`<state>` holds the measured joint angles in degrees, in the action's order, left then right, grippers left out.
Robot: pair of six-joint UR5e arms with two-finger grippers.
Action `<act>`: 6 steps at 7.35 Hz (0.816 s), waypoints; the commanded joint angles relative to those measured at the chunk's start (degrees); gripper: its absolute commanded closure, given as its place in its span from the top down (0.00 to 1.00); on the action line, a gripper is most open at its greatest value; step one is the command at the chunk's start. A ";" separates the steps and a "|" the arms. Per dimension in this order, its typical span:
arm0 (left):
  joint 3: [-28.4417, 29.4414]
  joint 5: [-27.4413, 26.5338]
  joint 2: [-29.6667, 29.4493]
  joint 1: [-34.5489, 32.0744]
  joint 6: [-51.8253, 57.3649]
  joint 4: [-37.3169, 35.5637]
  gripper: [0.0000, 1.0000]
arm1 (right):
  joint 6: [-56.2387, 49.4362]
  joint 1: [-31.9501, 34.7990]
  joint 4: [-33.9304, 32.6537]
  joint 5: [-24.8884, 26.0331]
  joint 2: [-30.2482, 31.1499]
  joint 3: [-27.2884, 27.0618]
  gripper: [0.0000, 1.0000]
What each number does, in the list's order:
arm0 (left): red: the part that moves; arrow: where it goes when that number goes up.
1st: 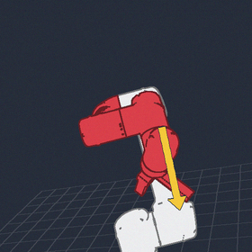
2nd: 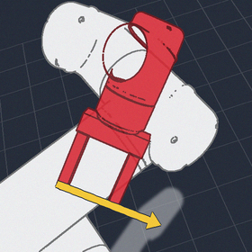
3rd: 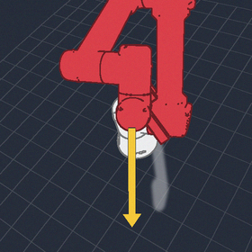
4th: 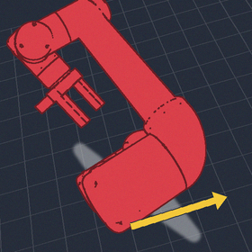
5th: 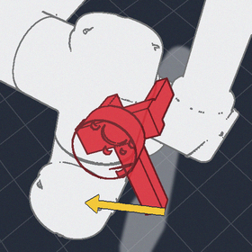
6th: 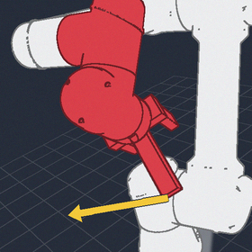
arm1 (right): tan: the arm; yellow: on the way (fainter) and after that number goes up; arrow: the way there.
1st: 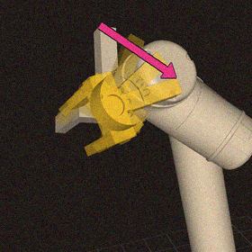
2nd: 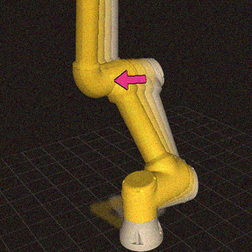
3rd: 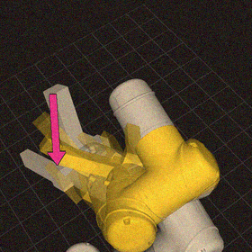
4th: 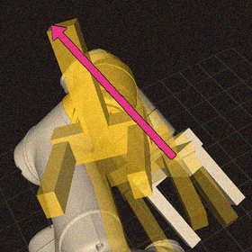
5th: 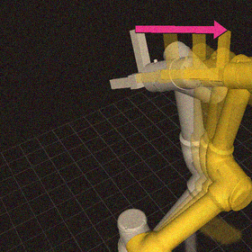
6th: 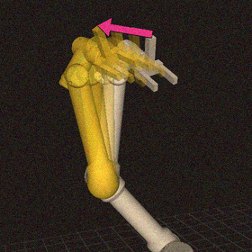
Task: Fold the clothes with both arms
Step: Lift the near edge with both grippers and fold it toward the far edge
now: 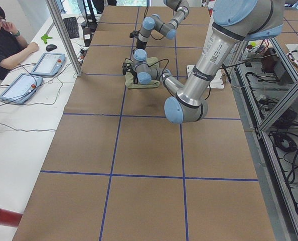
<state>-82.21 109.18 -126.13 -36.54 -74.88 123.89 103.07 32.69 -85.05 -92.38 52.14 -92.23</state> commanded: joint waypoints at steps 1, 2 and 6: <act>-1.63 4.33 0.36 -3.52 0.52 0.04 1.00 | -1.73 0.62 0.32 -2.18 -1.33 -0.23 1.00; -1.81 8.02 0.45 -5.80 4.78 -0.05 1.00 | -1.65 0.53 -0.03 -3.23 -2.29 -0.41 1.00; -1.72 10.87 3.79 -9.78 15.90 0.21 1.00 | -17.41 -7.81 -0.47 1.21 -2.21 2.12 1.00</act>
<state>-83.94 119.84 -122.69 -45.91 -59.79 124.09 92.29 26.74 -85.41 -93.63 50.05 -91.95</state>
